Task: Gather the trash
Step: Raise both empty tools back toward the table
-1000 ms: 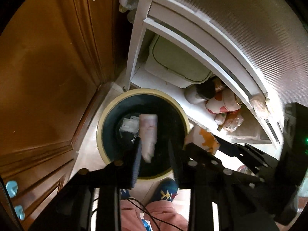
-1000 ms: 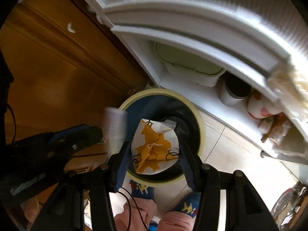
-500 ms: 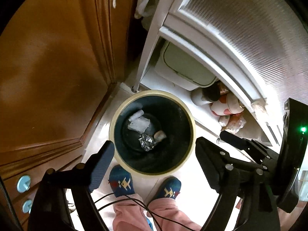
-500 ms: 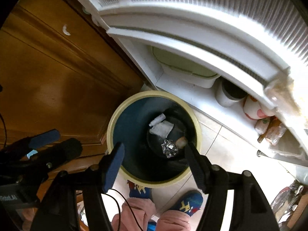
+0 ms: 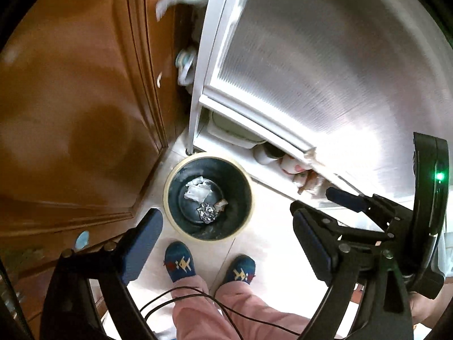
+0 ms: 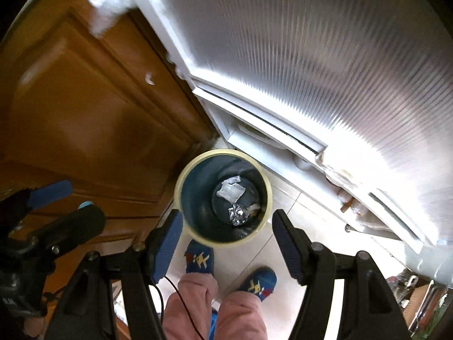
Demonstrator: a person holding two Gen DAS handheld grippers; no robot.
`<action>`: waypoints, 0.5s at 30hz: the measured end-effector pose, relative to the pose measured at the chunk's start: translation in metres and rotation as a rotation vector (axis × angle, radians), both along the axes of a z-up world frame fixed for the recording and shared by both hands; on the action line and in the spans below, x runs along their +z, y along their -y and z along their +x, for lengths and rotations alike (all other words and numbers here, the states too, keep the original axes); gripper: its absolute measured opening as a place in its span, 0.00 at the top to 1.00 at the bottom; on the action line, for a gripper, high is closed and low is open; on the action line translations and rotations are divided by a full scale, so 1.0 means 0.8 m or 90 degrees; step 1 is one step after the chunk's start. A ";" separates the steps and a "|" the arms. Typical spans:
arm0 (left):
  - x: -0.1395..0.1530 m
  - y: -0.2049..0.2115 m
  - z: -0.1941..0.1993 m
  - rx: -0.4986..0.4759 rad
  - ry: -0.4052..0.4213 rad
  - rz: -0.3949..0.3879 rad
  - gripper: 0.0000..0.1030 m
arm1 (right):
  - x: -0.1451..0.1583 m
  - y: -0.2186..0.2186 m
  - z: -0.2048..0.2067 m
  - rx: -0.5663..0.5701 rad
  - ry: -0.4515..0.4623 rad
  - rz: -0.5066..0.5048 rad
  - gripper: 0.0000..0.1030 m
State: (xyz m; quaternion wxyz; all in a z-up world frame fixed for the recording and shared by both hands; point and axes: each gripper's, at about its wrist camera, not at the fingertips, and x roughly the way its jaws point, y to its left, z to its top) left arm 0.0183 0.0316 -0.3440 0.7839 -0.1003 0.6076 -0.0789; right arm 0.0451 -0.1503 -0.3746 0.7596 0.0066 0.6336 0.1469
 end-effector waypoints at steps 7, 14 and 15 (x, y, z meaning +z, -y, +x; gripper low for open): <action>0.120 0.001 -0.032 0.002 0.051 -0.001 0.10 | 0.108 -0.012 -0.038 0.065 0.024 0.014 0.36; 0.238 -0.002 -0.047 -0.004 0.139 0.021 0.11 | 0.208 -0.016 -0.053 0.121 0.108 0.015 0.36; 0.259 -0.002 -0.047 -0.007 0.158 0.025 0.10 | 0.223 -0.014 -0.054 0.124 0.125 0.015 0.36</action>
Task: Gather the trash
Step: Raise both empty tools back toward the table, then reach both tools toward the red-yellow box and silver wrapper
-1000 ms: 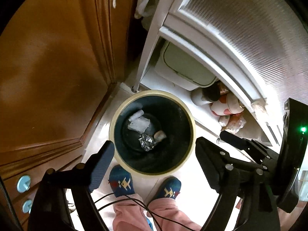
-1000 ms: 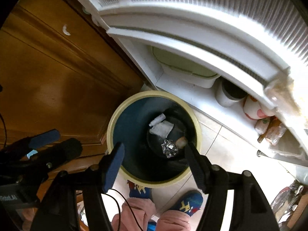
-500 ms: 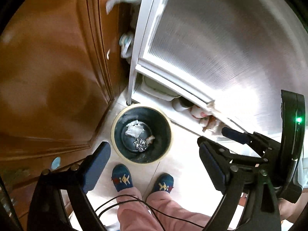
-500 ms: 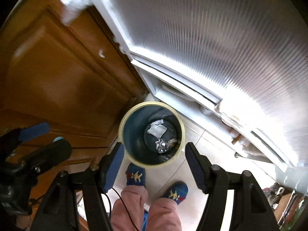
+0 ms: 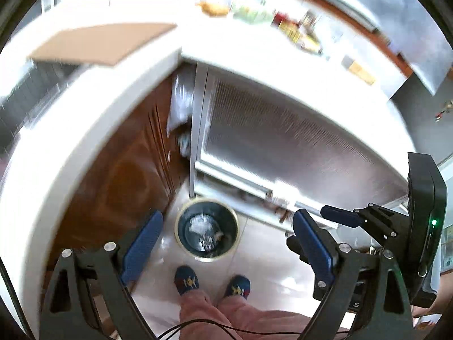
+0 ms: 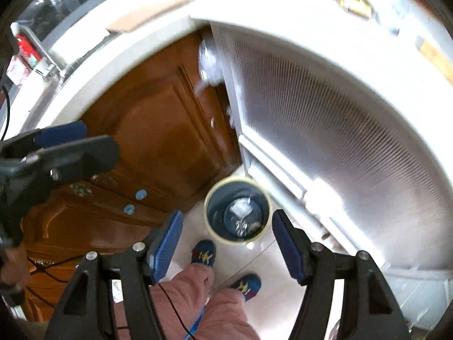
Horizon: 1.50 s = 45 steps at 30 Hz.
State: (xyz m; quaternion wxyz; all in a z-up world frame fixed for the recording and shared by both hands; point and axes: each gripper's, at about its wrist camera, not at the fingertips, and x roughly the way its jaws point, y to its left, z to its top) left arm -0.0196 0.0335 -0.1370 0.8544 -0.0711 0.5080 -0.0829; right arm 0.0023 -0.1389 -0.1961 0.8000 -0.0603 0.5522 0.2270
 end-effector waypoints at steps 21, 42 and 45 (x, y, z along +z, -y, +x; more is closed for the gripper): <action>0.221 0.026 0.060 -0.124 0.190 0.005 0.10 | 0.225 0.061 0.024 -0.200 0.226 0.046 0.36; 0.223 0.116 0.201 -0.241 0.155 -0.061 0.10 | 0.276 0.146 0.075 -0.402 0.292 -0.017 0.36; 0.215 0.137 0.224 -0.230 0.141 -0.059 0.10 | 0.269 0.169 0.100 -0.397 0.283 -0.007 0.36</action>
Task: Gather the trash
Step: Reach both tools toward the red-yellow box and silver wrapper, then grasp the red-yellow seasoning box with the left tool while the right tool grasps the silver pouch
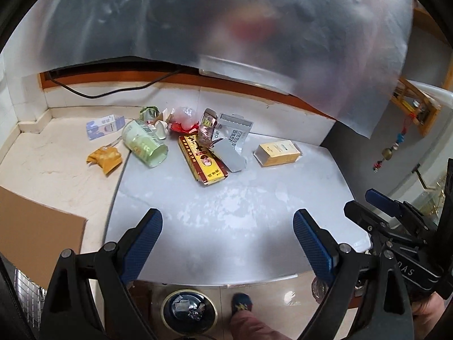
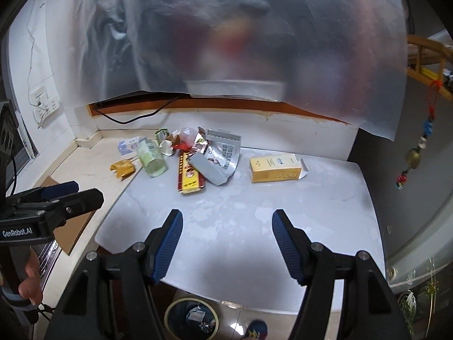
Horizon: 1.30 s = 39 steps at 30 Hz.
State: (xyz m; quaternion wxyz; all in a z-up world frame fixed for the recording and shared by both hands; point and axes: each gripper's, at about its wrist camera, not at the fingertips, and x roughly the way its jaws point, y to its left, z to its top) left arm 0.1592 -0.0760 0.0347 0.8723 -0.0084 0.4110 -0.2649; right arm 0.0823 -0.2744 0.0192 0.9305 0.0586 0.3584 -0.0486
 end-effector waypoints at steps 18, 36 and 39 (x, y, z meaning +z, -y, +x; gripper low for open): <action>-0.157 0.125 0.175 0.186 -0.170 0.095 0.10 | -0.083 0.112 0.252 0.178 -0.071 0.065 0.36; -0.206 0.137 0.233 0.255 -0.196 0.139 0.09 | -0.136 0.091 0.338 0.256 -0.115 0.073 0.36; -0.207 0.140 0.234 0.248 -0.202 0.138 0.09 | -0.144 0.088 0.351 0.258 -0.122 0.064 0.36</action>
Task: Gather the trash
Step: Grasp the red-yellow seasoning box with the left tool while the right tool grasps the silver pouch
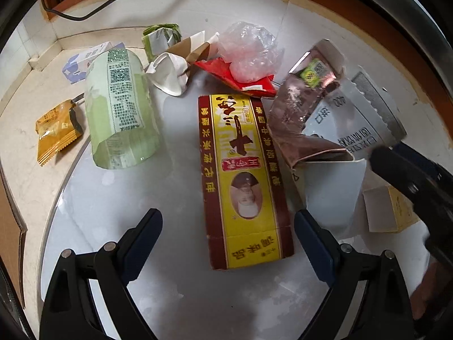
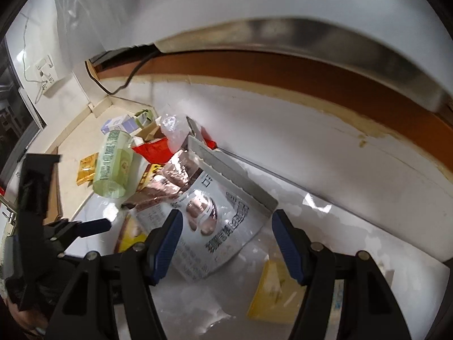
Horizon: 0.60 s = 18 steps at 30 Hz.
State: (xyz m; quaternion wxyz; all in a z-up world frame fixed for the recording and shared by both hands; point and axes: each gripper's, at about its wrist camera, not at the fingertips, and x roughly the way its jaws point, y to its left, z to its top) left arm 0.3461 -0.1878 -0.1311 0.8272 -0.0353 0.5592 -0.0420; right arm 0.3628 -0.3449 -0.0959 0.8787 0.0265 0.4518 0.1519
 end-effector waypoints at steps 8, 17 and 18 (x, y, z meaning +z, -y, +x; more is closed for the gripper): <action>0.000 -0.009 0.023 0.032 -0.012 -0.022 0.09 | -0.019 0.006 0.031 -0.013 -0.014 -0.024 0.36; -0.017 -0.015 0.056 0.064 -0.007 -0.009 0.17 | -0.027 0.006 0.041 0.005 -0.010 -0.003 0.63; -0.019 -0.018 0.063 0.064 -0.005 -0.003 0.24 | -0.029 0.004 0.041 0.011 -0.014 -0.004 0.68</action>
